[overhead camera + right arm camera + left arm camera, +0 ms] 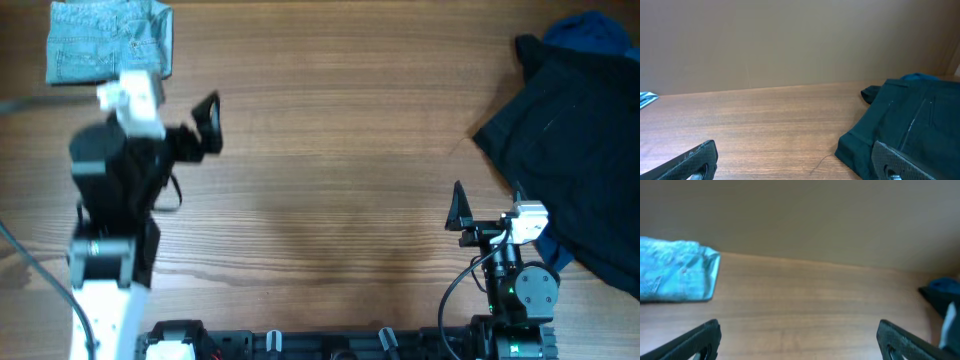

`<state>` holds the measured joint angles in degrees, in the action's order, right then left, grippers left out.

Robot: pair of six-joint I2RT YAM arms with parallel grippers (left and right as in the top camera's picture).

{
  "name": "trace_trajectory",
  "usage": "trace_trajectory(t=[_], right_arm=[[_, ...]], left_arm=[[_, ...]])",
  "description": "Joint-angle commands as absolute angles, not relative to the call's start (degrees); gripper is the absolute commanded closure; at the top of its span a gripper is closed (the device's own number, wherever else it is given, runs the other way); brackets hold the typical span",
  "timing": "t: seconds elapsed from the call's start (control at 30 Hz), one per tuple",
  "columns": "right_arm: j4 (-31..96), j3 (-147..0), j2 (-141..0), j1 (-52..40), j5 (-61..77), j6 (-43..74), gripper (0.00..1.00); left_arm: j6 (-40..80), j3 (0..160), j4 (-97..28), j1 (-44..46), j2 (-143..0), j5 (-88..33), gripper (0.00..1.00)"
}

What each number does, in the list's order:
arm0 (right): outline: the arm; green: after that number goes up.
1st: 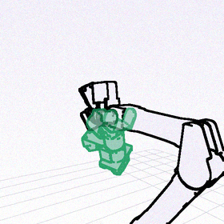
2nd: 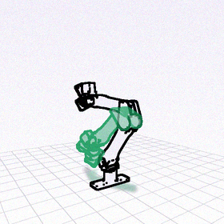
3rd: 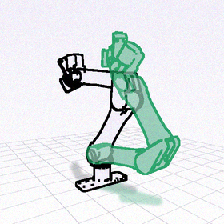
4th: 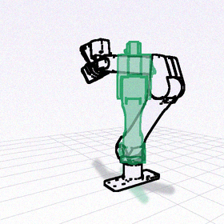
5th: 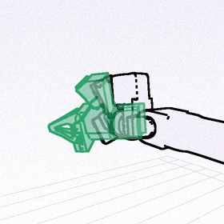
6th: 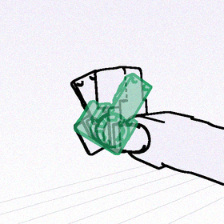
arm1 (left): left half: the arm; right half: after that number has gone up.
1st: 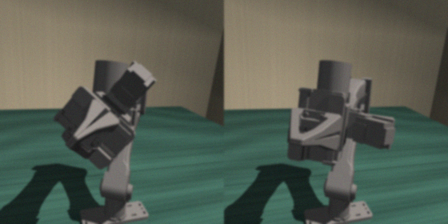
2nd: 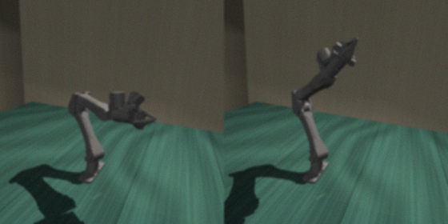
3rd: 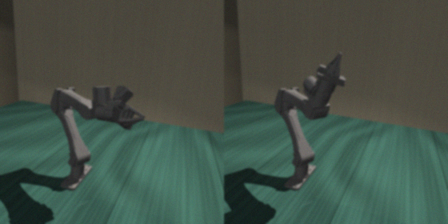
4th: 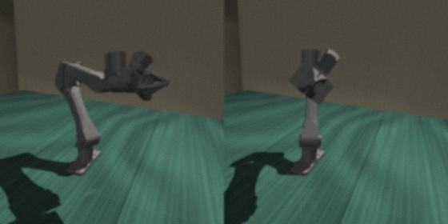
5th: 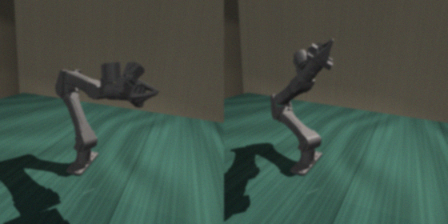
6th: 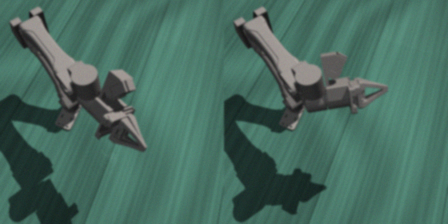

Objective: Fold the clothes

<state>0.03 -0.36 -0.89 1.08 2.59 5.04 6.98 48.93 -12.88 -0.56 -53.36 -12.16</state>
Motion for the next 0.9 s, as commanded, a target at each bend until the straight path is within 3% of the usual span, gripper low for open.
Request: trace_trajectory(t=[0.0, 0.33, 0.43, 0.87], right_arm=[[-0.12, -0.3, -0.21, 1.48, 3.53, 4.64, 0.0], [-0.12, -0.3, -0.21, 1.48, 3.53, 4.62, 0.0], [-0.12, -0.3, -0.21, 1.48, 3.53, 4.64, 0.0], [-0.12, -0.3, -0.21, 1.48, 3.53, 4.64, 0.0]], left_arm=[[7.99, 38.13, -9.34, -2.59, -43.07, -11.92, 0.0], [8.69, 14.7, 2.15, -4.03, -19.07, -11.49, 0.0], [15.0, 9.98, 4.8, -4.03, -13.96, -7.62, 0.0], [18.48, 1.96, 5.02, -4.03, -2.98, -3.33, 0.0]])
